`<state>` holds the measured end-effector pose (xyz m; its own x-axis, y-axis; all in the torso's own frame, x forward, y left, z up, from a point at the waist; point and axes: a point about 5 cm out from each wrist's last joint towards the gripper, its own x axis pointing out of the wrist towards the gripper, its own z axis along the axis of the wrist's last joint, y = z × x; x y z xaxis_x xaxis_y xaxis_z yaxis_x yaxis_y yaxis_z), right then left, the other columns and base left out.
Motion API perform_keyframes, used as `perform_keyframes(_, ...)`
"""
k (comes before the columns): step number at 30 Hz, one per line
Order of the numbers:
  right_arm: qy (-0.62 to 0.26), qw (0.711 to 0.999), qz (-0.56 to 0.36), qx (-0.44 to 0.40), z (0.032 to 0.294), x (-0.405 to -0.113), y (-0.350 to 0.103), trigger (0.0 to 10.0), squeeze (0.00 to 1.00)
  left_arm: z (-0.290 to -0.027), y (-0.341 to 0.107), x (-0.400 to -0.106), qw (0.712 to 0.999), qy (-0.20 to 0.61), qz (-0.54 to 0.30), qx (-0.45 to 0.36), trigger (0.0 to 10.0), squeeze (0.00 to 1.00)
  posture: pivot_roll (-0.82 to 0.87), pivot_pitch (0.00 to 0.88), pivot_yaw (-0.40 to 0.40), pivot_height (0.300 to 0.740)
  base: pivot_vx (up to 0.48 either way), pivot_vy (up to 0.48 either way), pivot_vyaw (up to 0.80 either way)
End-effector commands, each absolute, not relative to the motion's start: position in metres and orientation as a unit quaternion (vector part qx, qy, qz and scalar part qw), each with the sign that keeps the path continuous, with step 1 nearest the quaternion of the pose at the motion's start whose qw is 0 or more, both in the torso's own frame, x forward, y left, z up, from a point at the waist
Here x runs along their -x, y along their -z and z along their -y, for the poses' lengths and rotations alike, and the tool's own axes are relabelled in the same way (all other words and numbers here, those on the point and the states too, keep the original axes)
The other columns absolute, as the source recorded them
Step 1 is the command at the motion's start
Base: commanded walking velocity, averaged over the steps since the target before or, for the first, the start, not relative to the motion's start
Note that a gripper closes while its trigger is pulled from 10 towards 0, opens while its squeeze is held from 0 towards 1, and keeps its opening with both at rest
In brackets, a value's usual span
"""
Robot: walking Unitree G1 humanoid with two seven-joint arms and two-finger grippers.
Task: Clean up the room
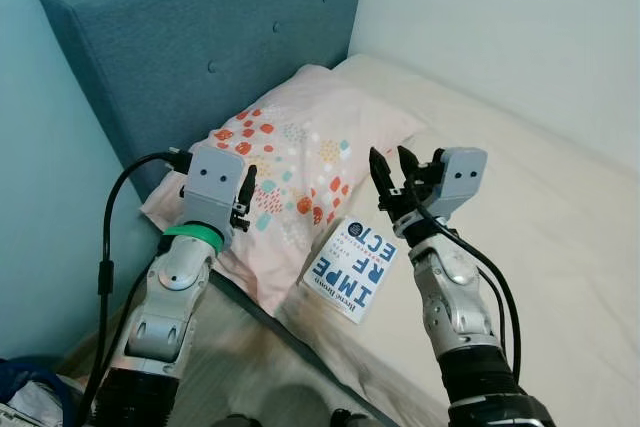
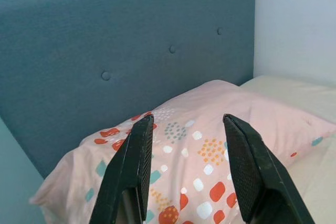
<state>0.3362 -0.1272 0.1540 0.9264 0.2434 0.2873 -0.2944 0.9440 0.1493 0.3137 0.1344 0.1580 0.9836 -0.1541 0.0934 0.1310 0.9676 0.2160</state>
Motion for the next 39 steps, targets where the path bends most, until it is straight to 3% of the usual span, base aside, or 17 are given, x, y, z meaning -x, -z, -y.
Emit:
perform_keyframes(1,-0.134,0.979,0.125,-0.091,0.1284,-0.3344,-0.1476,10.0,0.0,-0.1327,-0.1537,-0.3107,0.99,0.076,0.05,-0.105,10.0,0.0,0.07,0.048,-0.001,0.74,-0.315,0.0,0.0)
perform_keyframes(32,-0.13,0.98,0.118,-0.092,0.1277,-0.3346,-0.1427,10.0,0.0,-0.133,-0.1547,-0.3115,0.99,0.078,0.05,-0.108,10.0,0.0,0.07,0.048,0.01,0.74,-0.402,0.0,0.0)
perform_keyframes(39,-0.129,0.98,0.116,-0.095,0.1276,-0.3348,-0.1419,10.0,0.0,-0.133,-0.1547,-0.3115,0.99,0.079,0.05,-0.108,10.0,0.0,0.07,0.048,0.01,0.74,0.0,0.0,0.0)
